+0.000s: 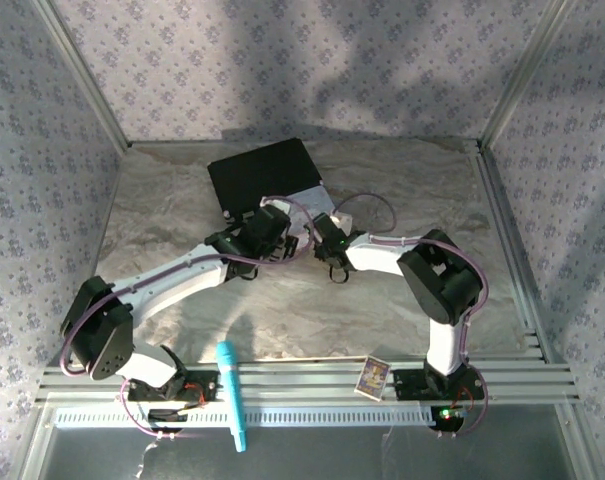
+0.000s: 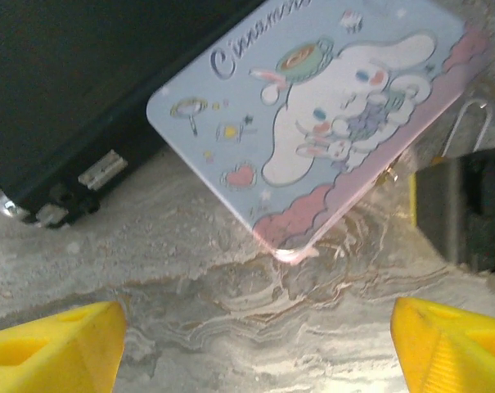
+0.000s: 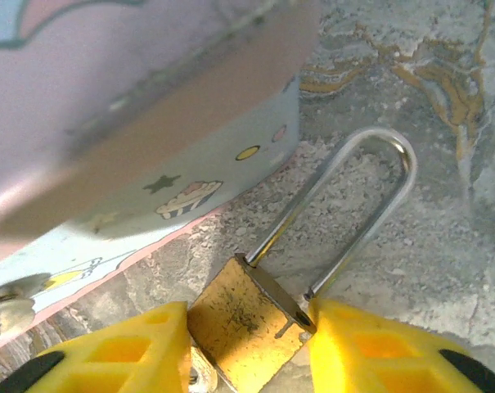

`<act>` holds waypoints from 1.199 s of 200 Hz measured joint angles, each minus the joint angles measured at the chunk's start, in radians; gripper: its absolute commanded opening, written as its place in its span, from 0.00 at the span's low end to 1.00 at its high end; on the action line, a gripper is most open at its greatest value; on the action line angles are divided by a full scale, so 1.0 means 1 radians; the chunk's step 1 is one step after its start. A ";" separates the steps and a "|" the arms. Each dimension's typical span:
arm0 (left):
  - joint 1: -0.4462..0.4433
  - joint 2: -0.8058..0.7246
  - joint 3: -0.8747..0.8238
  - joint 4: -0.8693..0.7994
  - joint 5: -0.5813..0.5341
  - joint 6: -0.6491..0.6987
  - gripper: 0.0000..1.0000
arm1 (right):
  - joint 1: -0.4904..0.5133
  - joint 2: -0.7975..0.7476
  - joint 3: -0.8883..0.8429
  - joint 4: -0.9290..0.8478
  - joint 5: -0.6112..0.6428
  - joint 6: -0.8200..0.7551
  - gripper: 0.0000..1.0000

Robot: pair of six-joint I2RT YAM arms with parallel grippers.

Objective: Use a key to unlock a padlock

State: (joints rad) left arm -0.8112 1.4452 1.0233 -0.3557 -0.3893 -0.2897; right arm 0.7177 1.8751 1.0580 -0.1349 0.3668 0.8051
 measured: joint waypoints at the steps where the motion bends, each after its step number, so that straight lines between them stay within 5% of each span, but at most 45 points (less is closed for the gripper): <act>1: 0.000 0.000 -0.003 0.000 0.000 -0.001 0.85 | 0.000 0.000 -0.001 0.000 0.001 -0.002 0.34; 65: 0.007 -0.059 -0.090 0.003 0.011 -0.042 0.85 | -0.052 -0.160 -0.167 -0.002 -0.063 -0.113 0.21; 122: 0.007 -0.093 -0.151 0.014 0.026 -0.068 0.85 | -0.138 -0.267 -0.170 -0.231 -0.241 -0.254 0.25; 240: 0.019 -0.177 -0.191 -0.021 0.000 -0.072 0.85 | -0.230 -0.311 -0.119 -0.649 -0.220 -0.366 0.39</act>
State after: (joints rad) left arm -0.7918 1.2682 0.8326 -0.3767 -0.3889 -0.3614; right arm 0.4877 1.5642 0.9386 -0.7841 0.1467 0.4389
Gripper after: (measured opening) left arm 0.846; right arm 0.383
